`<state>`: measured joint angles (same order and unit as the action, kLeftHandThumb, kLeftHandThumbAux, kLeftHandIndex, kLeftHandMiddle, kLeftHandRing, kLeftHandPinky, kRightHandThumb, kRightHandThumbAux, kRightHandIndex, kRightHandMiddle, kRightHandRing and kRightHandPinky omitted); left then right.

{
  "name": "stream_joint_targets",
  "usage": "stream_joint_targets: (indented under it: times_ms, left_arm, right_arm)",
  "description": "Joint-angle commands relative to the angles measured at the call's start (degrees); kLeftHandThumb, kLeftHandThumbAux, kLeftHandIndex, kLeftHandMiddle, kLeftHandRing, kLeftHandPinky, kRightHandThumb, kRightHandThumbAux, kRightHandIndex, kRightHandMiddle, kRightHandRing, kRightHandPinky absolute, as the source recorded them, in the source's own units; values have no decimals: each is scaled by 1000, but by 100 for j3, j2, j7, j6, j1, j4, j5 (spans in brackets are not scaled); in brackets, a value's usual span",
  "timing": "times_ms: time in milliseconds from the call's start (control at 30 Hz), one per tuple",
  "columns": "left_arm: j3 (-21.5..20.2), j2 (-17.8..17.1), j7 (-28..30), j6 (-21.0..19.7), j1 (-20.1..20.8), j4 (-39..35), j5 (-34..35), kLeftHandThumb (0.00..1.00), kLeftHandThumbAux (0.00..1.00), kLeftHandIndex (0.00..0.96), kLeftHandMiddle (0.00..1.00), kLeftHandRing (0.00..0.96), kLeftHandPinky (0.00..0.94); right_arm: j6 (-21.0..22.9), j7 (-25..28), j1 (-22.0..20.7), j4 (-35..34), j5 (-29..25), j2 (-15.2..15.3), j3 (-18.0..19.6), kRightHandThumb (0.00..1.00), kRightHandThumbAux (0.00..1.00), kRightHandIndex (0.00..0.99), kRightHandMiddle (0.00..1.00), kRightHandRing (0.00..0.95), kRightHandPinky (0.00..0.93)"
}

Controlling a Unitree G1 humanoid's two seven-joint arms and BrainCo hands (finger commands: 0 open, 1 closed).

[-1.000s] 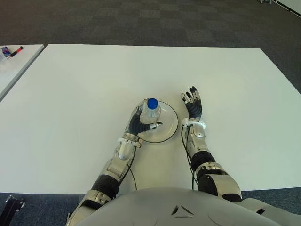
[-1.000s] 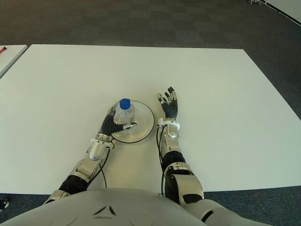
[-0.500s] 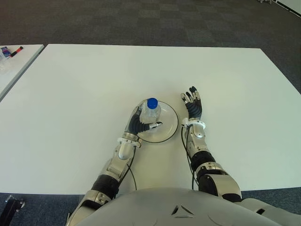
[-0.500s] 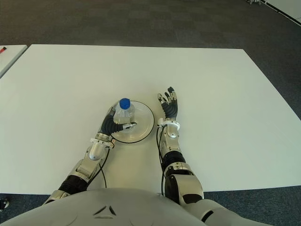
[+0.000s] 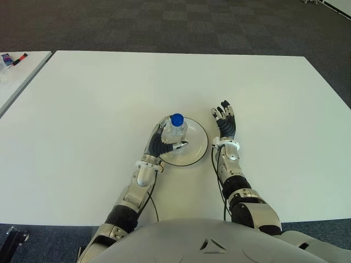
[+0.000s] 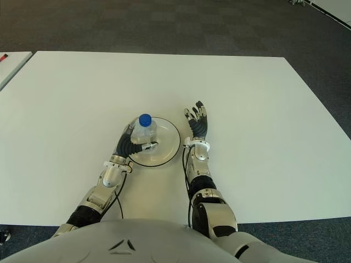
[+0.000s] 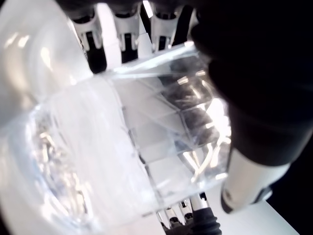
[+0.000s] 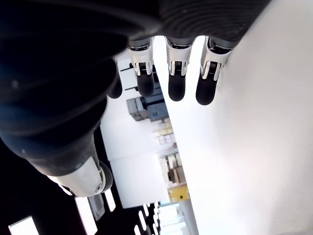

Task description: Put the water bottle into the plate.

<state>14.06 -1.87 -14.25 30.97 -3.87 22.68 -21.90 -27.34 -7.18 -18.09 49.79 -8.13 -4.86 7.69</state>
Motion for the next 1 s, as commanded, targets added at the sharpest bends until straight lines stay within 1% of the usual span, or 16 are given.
stream_joint_targets:
  times_ms: [33, 233, 467, 533, 600, 700, 800, 833, 1000]
  left_arm:
    - [-43, -26, 17, -123, -104, -60, 38, 0, 804, 203, 188, 155, 157]
    - [-46, -27, 22, -109, -106, -60, 55, 0, 811, 200, 186, 153, 157]
    - [-50, -38, 49, -195, -196, -241, 75, 0, 815, 197, 183, 152, 152]
    - [-48, -50, 97, -293, -330, -555, 83, 0, 818, 197, 182, 150, 149]
    - [-27, -44, 152, -446, -521, -1065, 59, 0, 823, 196, 180, 148, 145]
    - [0, -32, 172, -574, -637, -1402, 26, 0, 828, 195, 179, 146, 142]
    - [37, -3, 79, -506, -723, -1814, -79, 0, 841, 193, 169, 139, 135]
    - [41, 0, 76, -515, -737, -1863, -88, 0, 843, 193, 168, 138, 134]
    - [28, 1, -93, -208, -760, -1984, -185, 0, 858, 190, 158, 133, 133]
  right_arm:
    - [392, -111, 364, 209, -10, -376, 4, 140, 774, 104, 103, 98, 157]
    - [390, -114, 359, 208, -14, -384, 5, 148, 780, 102, 101, 96, 152]
    - [397, -105, 359, 203, -33, -395, 10, 157, 779, 92, 93, 89, 145]
    - [397, -101, 360, 200, -38, -397, 12, 158, 776, 90, 91, 87, 145]
    - [398, -102, 361, 198, -35, -398, 9, 159, 772, 89, 90, 86, 145]
    - [405, -109, 361, 195, -26, -396, 3, 161, 768, 87, 88, 86, 145]
    - [398, -119, 364, 190, -7, -397, -8, 161, 762, 88, 87, 85, 144]
    - [396, -120, 364, 190, -7, -397, -9, 161, 762, 88, 87, 84, 144]
    - [379, -99, 362, 195, -22, -407, -6, 159, 757, 83, 83, 81, 140]
